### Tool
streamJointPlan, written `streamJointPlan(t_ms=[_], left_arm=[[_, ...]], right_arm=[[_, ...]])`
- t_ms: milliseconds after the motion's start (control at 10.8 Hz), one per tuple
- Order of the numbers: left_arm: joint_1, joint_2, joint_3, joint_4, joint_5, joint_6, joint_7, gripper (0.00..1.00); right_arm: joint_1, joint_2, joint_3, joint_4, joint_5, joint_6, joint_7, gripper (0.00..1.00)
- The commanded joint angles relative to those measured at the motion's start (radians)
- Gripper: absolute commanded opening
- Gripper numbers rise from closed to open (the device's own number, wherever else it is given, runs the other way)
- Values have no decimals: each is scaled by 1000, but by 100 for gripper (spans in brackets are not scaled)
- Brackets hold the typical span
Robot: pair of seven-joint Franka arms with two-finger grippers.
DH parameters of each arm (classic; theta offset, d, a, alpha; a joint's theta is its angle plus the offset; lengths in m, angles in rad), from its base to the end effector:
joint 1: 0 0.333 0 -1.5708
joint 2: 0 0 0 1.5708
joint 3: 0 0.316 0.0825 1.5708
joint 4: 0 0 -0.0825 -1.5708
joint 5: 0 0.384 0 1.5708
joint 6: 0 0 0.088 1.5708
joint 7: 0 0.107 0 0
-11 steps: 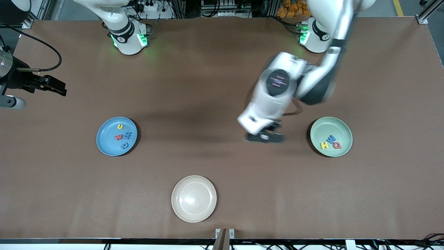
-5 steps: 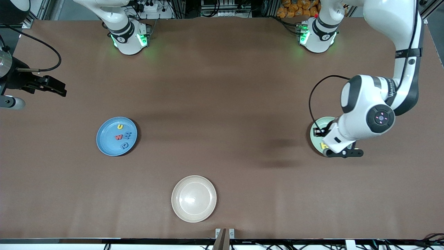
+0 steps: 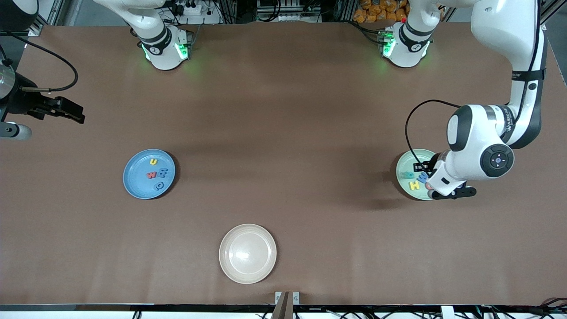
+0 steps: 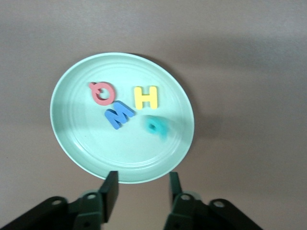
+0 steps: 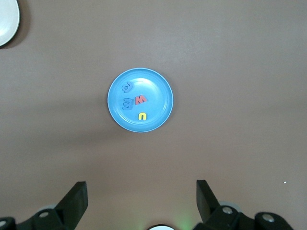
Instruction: Sort upper and lower case letters into plates
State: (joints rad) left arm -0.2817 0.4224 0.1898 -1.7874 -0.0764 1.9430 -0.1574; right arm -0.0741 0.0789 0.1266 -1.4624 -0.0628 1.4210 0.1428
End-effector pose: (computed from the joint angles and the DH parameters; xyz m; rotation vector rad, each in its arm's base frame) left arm 0.6153 -0.0697 0.3022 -3.0691 -0.1479 0.3935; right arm 0.5627 0.0190 0.6190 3.0691 -0.1470 -0.1753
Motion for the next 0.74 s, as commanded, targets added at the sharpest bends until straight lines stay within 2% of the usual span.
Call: streamJointPlan(t_ms=[0,372,651], left_arm=[[-14,-42,36,23,7,4,16,100],[-51,-212,36,54,10,-7,9,100],[-63,-365,36,60,64,-93,9,100]], right_arm=[[7,-24,-10,-26,12,10,-9,100],[8,-24,-10,-26,12,9,-9,100],[8,-22,-10,-26,14,10,-9,100]])
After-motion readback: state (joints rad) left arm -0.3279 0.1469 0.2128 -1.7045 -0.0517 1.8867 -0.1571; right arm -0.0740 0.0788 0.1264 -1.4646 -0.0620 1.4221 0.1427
